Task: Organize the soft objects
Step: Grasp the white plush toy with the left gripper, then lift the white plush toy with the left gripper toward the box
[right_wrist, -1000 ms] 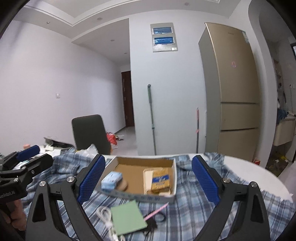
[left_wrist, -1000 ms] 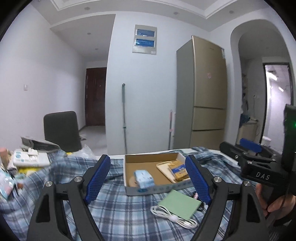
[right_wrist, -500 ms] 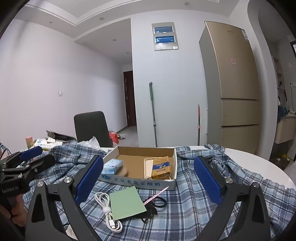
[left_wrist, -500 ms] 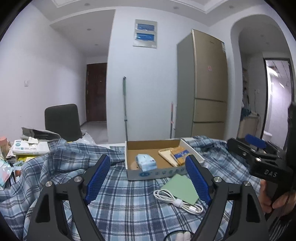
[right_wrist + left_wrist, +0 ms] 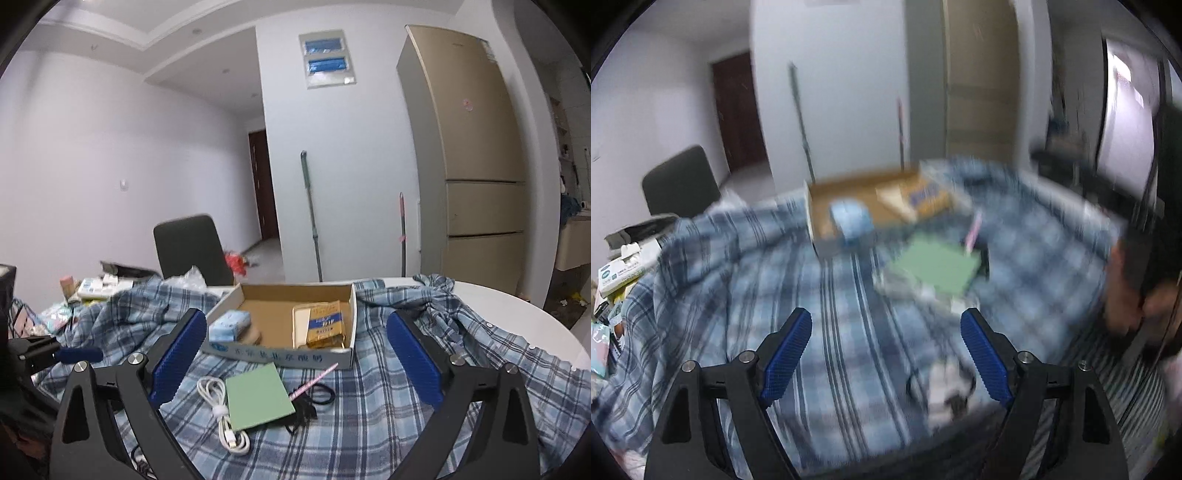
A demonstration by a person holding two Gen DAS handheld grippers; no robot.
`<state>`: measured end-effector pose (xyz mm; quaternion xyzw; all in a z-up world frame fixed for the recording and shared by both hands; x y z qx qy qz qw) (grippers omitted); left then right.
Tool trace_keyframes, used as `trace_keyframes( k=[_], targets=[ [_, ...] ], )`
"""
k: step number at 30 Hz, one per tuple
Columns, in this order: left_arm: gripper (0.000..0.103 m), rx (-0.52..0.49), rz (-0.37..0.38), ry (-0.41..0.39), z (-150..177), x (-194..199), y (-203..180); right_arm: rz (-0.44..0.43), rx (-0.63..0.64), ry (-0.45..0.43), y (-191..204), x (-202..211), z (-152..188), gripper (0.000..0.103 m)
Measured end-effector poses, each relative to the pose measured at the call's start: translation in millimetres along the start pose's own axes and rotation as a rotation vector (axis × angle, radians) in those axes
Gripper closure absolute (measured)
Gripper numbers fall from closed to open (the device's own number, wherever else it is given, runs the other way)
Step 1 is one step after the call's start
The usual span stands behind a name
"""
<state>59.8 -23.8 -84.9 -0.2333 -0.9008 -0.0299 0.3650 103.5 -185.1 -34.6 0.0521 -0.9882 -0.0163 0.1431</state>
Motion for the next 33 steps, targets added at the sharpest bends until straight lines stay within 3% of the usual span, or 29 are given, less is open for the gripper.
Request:
trace_keyframes(
  k=[4,10,15,22,30,33],
  targets=[
    [0.035,0.006,0.075,0.169,29,-23,-16,0.006,0.043,0.031,5,-3,6,0.005],
    [0.043,-0.007,0.136,0.276,43,-44,-35,-0.015,0.051,0.069,8,-6,13,0.005],
    [0.051,-0.002,0.118,0.330,54,-56,-33,-0.032,0.057,0.083,11,-7,16,0.005],
    [0.078,0.001,0.111,0.275,47,-49,-32,-0.034,0.067,0.085,13,-6,17,0.005],
    [0.080,0.023,0.121,0.127,8,-27,-23,-0.015,0.047,0.105,7,-12,19,0.005],
    [0.080,-0.010,0.083,0.017,-17,-19,-17,0.012,0.037,0.119,3,-15,20,0.005]
  ],
)
Point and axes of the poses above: each gripper's, at about its wrist camera, not at the fingertips, and x roughly against the way its jaws point, y to its left, z to its underside, the point moved 8 cm from there along -x, roughly the way its jaws point, and after that the axes turned 13 degrees about z, right-handed, at the moved point
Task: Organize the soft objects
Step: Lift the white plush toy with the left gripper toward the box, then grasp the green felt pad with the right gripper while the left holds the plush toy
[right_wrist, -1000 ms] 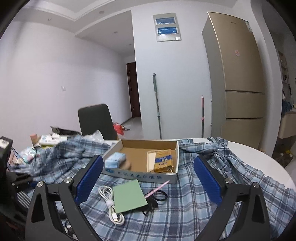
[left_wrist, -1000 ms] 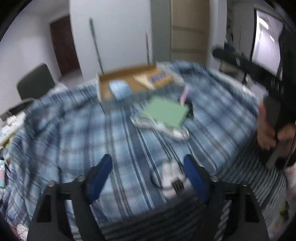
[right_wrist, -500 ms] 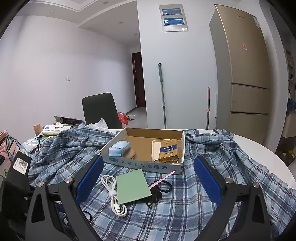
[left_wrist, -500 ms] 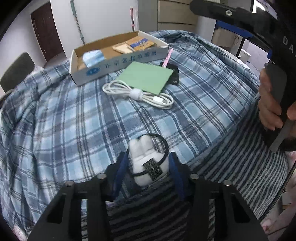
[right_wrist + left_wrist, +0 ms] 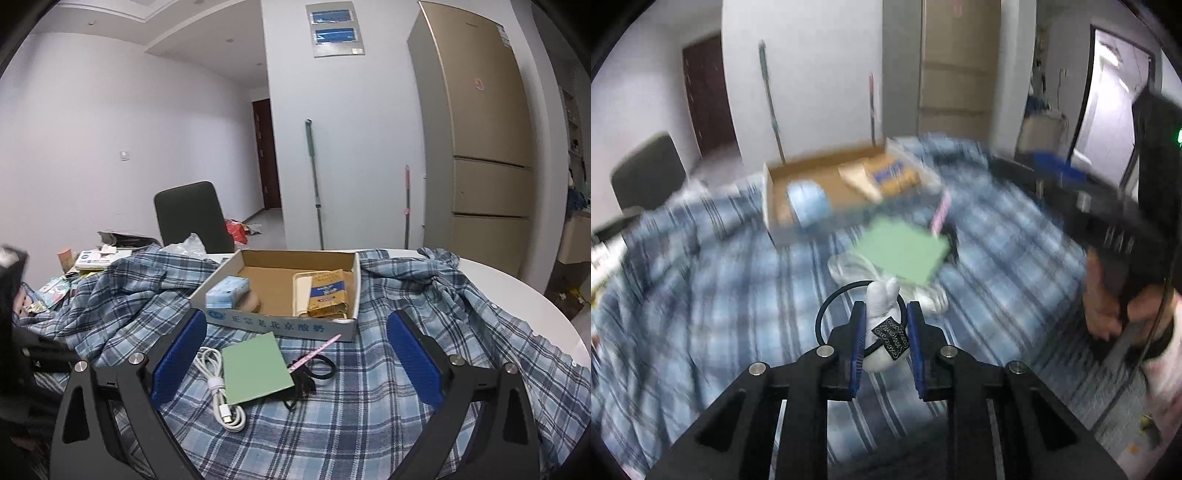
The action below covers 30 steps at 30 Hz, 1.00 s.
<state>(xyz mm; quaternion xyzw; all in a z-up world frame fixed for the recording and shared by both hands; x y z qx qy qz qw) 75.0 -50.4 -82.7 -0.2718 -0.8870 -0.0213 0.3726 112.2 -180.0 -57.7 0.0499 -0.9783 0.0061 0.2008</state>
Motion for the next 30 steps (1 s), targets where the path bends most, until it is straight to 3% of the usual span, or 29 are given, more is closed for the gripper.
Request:
trace_keyframes(
  k=[7,11,15,18,21,25,30],
  targets=[
    [0.080,-0.036,-0.086,-0.315,-56,19,15,0.026,-0.006,0.094,-5,-21,9,0.005],
    [0.080,-0.048,-0.095,-0.408,-73,21,23,0.025,0.019,0.122,0,-26,12,0.006],
    [0.080,-0.046,-0.112,-0.434,-72,16,36,-0.023,0.075,0.164,12,-32,15,0.012],
    [0.080,-0.003,-0.111,-0.430,-63,9,51,-0.130,0.224,0.221,39,-41,23,0.023],
    [0.080,0.058,-0.108,-0.437,-61,12,65,-0.106,0.300,0.261,53,-58,30,0.024],
    [0.080,0.097,-0.128,-0.430,-57,11,78,-0.117,0.295,0.367,66,-86,42,0.028],
    [0.080,0.109,-0.132,-0.435,-55,13,80,-0.104,0.383,0.420,84,-106,64,0.034]
  ],
)
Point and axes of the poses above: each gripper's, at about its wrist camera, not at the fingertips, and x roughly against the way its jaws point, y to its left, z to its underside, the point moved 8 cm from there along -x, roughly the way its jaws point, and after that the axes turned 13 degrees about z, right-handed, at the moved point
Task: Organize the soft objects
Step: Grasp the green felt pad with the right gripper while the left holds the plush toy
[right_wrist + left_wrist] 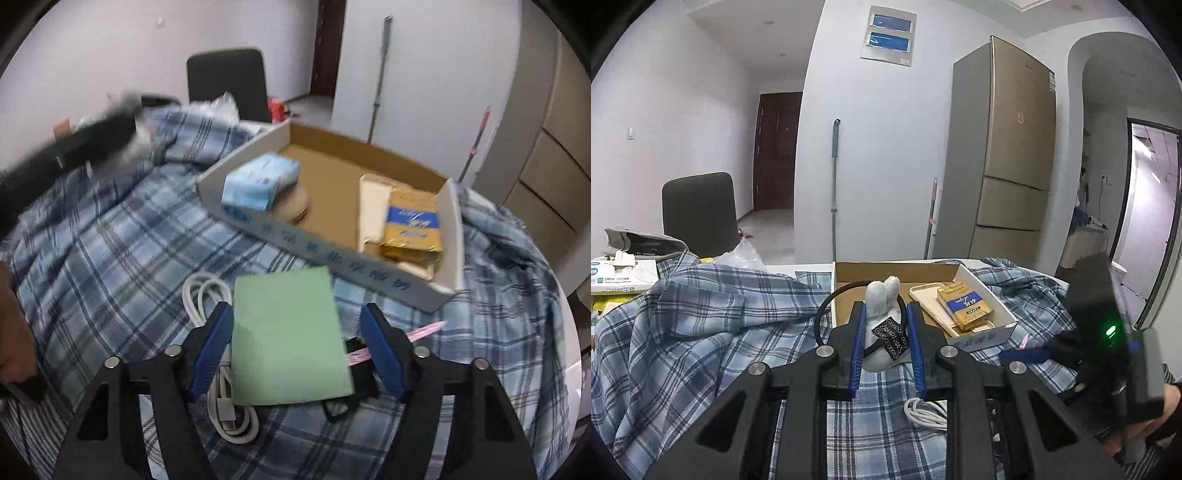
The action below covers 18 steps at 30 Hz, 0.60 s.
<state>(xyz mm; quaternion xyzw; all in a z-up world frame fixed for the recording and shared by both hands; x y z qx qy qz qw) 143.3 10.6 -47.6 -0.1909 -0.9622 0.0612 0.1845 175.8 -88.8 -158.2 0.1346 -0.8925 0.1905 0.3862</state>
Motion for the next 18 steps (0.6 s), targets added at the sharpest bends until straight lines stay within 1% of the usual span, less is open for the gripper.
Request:
trace_keyframes(
  k=[3,6,10,14,18],
  targets=[
    [0.080,-0.010,0.004,0.003,1,-1,-3,-0.021,-0.011,0.018,3,-5,7,0.034],
    [0.080,-0.021,0.008,0.007,2,-3,-6,-0.001,-0.019,0.024,1,-10,11,0.034],
    [0.080,-0.017,-0.007,-0.002,1,-1,-5,-0.020,-0.025,0.026,1,-13,11,0.034],
    [0.080,-0.007,-0.006,0.010,2,-3,-3,-0.032,-0.008,0.017,4,-11,10,0.031],
    [0.080,-0.013,-0.005,0.009,2,-4,-4,-0.044,-0.012,0.016,4,-12,10,0.026]
  ],
)
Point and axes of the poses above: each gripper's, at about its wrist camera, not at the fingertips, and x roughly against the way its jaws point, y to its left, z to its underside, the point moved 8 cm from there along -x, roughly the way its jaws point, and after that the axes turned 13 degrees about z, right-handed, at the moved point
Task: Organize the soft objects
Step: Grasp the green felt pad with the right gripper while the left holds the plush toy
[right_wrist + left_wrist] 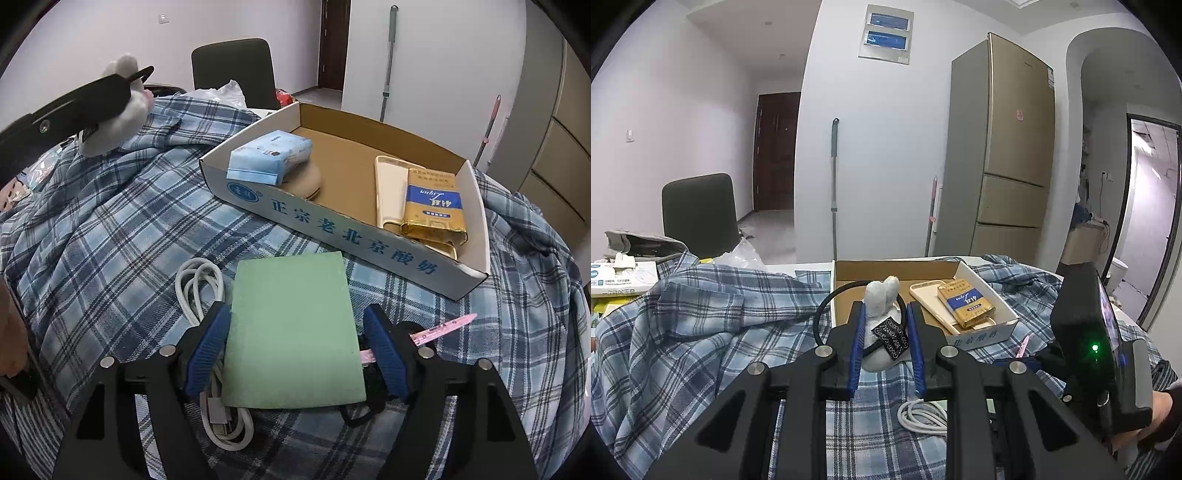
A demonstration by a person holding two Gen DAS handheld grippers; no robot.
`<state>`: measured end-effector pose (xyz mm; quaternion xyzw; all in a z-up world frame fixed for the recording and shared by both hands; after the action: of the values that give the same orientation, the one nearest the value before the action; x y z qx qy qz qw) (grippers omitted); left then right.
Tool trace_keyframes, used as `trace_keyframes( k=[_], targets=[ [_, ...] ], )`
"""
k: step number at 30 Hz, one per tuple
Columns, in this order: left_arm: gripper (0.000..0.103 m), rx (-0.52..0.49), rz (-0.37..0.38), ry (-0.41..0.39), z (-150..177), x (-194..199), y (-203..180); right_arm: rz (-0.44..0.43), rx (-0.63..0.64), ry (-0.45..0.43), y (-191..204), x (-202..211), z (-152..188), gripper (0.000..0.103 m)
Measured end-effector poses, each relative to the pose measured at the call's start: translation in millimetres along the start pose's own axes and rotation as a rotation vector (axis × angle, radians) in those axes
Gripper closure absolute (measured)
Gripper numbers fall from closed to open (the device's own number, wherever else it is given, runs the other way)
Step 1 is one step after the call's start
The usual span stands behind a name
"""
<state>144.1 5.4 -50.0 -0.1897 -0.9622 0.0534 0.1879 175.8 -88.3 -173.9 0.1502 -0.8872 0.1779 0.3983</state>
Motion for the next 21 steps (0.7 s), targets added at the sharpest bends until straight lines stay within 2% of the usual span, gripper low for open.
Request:
trace_keyframes(
  k=[5,7,10,12,17,18,19,21],
  targets=[
    [0.080,-0.004,-0.001,0.003,0,-1,0,-0.001,0.002,-0.002,1,-2,0,0.023],
    [0.080,-0.001,-0.002,0.003,0,-1,1,0.009,0.004,-0.004,1,-3,0,0.034],
    [0.080,0.001,-0.002,-0.001,0,1,1,0.027,0.009,-0.013,1,-4,0,0.034],
    [0.080,0.001,-0.003,-0.007,0,2,1,0.033,0.001,-0.050,-2,3,-2,0.035],
    [0.080,-0.026,0.000,-0.030,-2,7,-4,0.087,-0.048,-0.229,-14,34,-15,0.035],
    [0.080,-0.034,0.000,-0.033,-3,8,-5,0.099,-0.061,-0.262,-17,40,-17,0.040],
    [0.080,-0.044,-0.001,-0.038,-3,9,-7,0.105,-0.072,-0.283,-20,43,-19,0.051],
    [0.080,-0.053,-0.001,-0.044,-4,10,-9,0.106,-0.096,-0.294,-25,46,-21,0.052]
  ],
)
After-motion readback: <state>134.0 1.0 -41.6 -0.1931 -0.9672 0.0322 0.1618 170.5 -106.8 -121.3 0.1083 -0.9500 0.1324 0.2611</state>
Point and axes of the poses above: each gripper's, at about its wrist camera, not at the fingertips, and x roughly against the way its jaws point, y to its left, z to its underside, the point moved 8 cm from there along -x, roughly the way its jaws point, and after that the axes turned 13 degrees about z, right-handed, at the moved point
